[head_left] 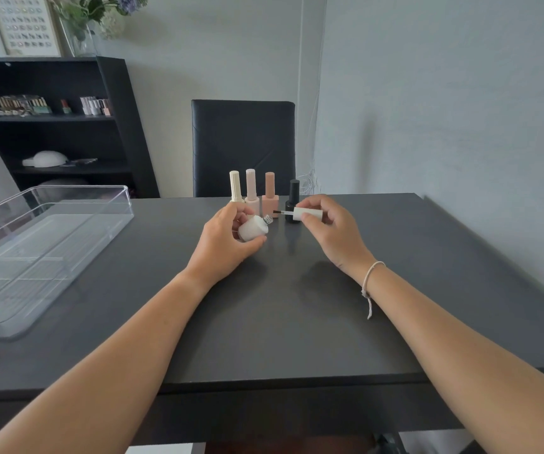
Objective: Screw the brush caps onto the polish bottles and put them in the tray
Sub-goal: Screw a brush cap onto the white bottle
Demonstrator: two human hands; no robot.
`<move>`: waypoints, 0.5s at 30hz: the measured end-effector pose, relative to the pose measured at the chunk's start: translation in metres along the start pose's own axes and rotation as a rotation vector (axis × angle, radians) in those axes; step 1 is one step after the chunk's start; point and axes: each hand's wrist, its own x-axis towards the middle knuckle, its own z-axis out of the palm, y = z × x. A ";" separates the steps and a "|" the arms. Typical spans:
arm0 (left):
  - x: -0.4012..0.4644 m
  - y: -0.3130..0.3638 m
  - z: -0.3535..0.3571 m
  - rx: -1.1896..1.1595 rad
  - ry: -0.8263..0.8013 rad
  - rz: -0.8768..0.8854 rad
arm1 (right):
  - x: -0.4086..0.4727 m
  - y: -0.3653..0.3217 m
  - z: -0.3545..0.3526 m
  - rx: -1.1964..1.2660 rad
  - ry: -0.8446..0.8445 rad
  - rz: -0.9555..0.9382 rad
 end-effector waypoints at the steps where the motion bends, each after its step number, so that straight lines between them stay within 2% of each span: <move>1: 0.000 0.000 0.000 -0.010 0.002 0.000 | 0.000 0.000 -0.001 0.010 0.015 -0.001; 15: 0.000 -0.003 0.001 -0.002 -0.050 0.059 | 0.000 0.001 0.000 -0.029 0.003 -0.013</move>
